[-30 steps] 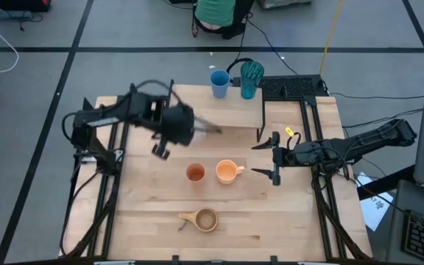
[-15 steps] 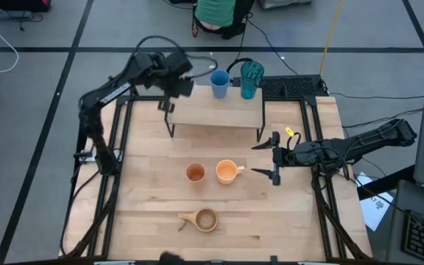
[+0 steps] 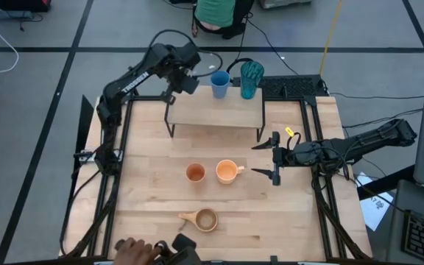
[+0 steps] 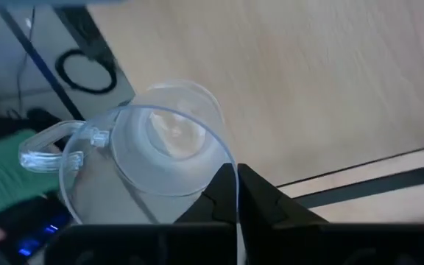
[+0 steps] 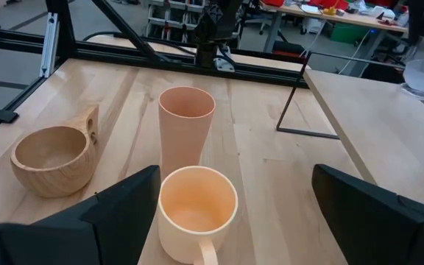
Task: Stack small to large cups/mugs on shelf
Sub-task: Put the transparent mug on the shelf
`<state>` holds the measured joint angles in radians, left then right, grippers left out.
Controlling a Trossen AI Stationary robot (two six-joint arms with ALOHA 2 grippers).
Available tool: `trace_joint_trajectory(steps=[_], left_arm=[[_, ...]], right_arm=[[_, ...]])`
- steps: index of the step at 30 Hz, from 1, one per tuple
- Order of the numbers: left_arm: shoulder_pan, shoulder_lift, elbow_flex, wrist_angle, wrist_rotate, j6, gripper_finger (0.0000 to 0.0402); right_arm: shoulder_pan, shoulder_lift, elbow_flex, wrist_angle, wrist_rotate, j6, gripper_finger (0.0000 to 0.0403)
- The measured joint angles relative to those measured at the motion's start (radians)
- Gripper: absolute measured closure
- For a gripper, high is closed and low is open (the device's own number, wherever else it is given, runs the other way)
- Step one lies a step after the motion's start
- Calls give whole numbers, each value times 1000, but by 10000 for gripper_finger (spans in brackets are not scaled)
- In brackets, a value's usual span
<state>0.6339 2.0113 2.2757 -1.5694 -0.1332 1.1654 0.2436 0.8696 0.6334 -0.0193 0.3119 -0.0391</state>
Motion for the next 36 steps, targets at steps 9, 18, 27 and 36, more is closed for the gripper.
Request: trace_joint_trajectory(steps=[9,18,27,36], left_arm=[[-11,0,-2,-1,-5,249,400],[11,18,-3,2,5,303,399],[17,21,-3,4,54,262,396],[21,20,-3,31,80,213,368]], right_arm=[[0,0,0,0,0,0,55],[0,0,0,0,0,0,55],[0,0,0,0,0,0,55],[0,0,0,0,0,-4,55]])
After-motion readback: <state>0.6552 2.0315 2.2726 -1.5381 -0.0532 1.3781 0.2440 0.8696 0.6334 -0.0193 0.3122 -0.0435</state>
